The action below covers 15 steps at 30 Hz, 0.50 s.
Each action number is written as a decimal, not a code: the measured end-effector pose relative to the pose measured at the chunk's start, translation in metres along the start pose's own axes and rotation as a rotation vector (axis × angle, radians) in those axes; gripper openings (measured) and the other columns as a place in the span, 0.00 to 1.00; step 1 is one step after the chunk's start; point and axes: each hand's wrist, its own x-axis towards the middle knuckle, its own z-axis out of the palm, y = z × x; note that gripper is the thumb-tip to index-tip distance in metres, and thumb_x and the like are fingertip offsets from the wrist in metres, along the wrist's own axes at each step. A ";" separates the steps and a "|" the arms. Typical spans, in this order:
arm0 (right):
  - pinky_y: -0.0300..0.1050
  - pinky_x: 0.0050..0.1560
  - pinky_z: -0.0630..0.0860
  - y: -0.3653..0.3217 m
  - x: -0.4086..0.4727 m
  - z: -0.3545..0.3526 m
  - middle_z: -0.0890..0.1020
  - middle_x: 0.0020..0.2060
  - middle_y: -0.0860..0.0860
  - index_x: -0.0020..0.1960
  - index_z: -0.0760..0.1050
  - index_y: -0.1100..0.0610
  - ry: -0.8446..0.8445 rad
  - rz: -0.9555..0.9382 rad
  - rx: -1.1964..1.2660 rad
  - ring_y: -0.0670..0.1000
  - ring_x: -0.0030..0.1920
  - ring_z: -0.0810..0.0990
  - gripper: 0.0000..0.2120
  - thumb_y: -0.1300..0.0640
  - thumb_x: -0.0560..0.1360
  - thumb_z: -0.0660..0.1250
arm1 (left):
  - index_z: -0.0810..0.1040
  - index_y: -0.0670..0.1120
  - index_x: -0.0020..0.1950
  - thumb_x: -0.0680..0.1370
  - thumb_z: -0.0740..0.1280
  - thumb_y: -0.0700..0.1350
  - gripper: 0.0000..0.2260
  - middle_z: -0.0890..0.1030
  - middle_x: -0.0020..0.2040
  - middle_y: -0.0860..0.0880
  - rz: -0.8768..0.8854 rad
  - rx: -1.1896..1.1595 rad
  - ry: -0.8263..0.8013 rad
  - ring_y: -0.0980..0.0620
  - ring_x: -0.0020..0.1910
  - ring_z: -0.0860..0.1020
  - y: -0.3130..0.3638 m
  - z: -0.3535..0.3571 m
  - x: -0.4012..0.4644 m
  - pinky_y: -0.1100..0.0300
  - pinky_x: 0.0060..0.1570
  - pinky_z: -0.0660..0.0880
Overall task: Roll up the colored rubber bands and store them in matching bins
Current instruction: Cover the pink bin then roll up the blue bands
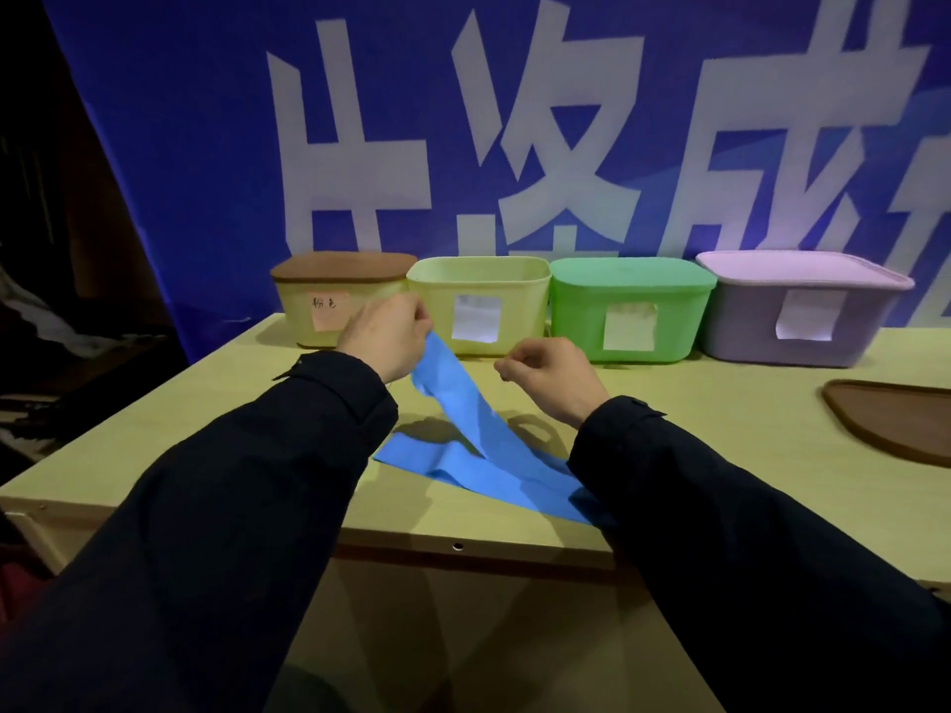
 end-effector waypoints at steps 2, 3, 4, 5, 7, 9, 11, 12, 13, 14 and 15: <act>0.42 0.54 0.77 -0.003 -0.002 -0.007 0.85 0.50 0.48 0.57 0.82 0.53 0.000 -0.035 0.245 0.44 0.51 0.83 0.09 0.55 0.77 0.71 | 0.79 0.47 0.50 0.82 0.64 0.45 0.05 0.80 0.42 0.48 0.116 -0.176 0.036 0.47 0.43 0.77 0.011 0.001 0.004 0.55 0.40 0.69; 0.39 0.56 0.77 -0.006 -0.004 -0.012 0.84 0.56 0.50 0.63 0.79 0.54 -0.032 -0.049 0.371 0.44 0.56 0.82 0.14 0.57 0.78 0.70 | 0.80 0.47 0.51 0.82 0.66 0.45 0.04 0.81 0.42 0.49 0.182 -0.321 0.014 0.50 0.42 0.77 0.018 0.001 0.006 0.56 0.41 0.71; 0.37 0.57 0.76 -0.011 -0.004 -0.018 0.83 0.59 0.51 0.68 0.77 0.56 -0.072 -0.050 0.473 0.44 0.58 0.81 0.18 0.59 0.78 0.70 | 0.82 0.47 0.52 0.82 0.67 0.45 0.05 0.82 0.43 0.49 0.237 -0.461 -0.018 0.52 0.42 0.78 0.026 0.001 0.008 0.58 0.41 0.73; 0.37 0.58 0.77 -0.015 -0.004 -0.023 0.83 0.59 0.52 0.69 0.75 0.56 -0.107 -0.051 0.549 0.46 0.60 0.81 0.20 0.59 0.78 0.70 | 0.83 0.47 0.55 0.82 0.67 0.45 0.06 0.83 0.44 0.49 0.273 -0.568 -0.042 0.53 0.42 0.79 0.035 0.001 0.010 0.60 0.42 0.74; 0.43 0.56 0.78 -0.022 -0.004 -0.032 0.85 0.54 0.53 0.64 0.79 0.57 -0.129 -0.058 0.664 0.50 0.56 0.83 0.14 0.58 0.79 0.69 | 0.83 0.48 0.62 0.83 0.65 0.44 0.10 0.84 0.48 0.51 0.299 -0.687 -0.033 0.58 0.46 0.79 0.051 0.003 0.016 0.67 0.46 0.74; 0.43 0.47 0.77 -0.027 -0.005 -0.036 0.85 0.45 0.53 0.53 0.82 0.59 -0.031 -0.042 0.710 0.50 0.45 0.82 0.06 0.57 0.79 0.69 | 0.81 0.47 0.66 0.85 0.62 0.44 0.13 0.83 0.58 0.53 0.298 -0.693 0.041 0.61 0.58 0.78 0.063 0.007 0.023 0.71 0.56 0.71; 0.39 0.40 0.74 -0.026 -0.005 -0.037 0.83 0.39 0.52 0.46 0.82 0.60 0.093 -0.013 0.727 0.48 0.39 0.79 0.06 0.58 0.78 0.70 | 0.78 0.46 0.69 0.85 0.60 0.45 0.14 0.81 0.64 0.54 0.280 -0.692 0.107 0.60 0.65 0.76 0.071 0.013 0.029 0.74 0.60 0.68; 0.38 0.39 0.73 -0.024 -0.004 -0.037 0.83 0.38 0.53 0.46 0.82 0.61 0.134 -0.001 0.750 0.49 0.38 0.78 0.06 0.59 0.78 0.70 | 0.77 0.46 0.70 0.86 0.60 0.46 0.15 0.80 0.65 0.53 0.245 -0.762 0.115 0.58 0.65 0.76 0.074 0.018 0.031 0.74 0.60 0.69; 0.39 0.39 0.74 -0.020 -0.003 -0.039 0.83 0.38 0.53 0.47 0.82 0.63 0.171 0.005 0.765 0.49 0.38 0.78 0.06 0.59 0.78 0.71 | 0.77 0.45 0.69 0.86 0.60 0.47 0.15 0.81 0.63 0.51 0.181 -0.906 0.101 0.56 0.63 0.78 0.078 0.025 0.031 0.70 0.59 0.72; 0.40 0.39 0.74 -0.018 -0.003 -0.040 0.84 0.39 0.53 0.48 0.82 0.64 0.207 0.013 0.780 0.50 0.38 0.79 0.07 0.59 0.77 0.71 | 0.78 0.45 0.67 0.85 0.60 0.49 0.14 0.83 0.59 0.48 0.091 -1.120 0.062 0.52 0.58 0.81 0.080 0.032 0.027 0.65 0.56 0.76; 0.42 0.39 0.75 -0.012 0.002 -0.044 0.84 0.40 0.53 0.49 0.81 0.64 0.243 0.022 0.786 0.50 0.39 0.80 0.07 0.59 0.77 0.71 | 0.78 0.44 0.63 0.85 0.61 0.52 0.14 0.85 0.55 0.47 -0.012 -1.352 -0.013 0.50 0.52 0.83 0.085 0.040 0.027 0.60 0.51 0.79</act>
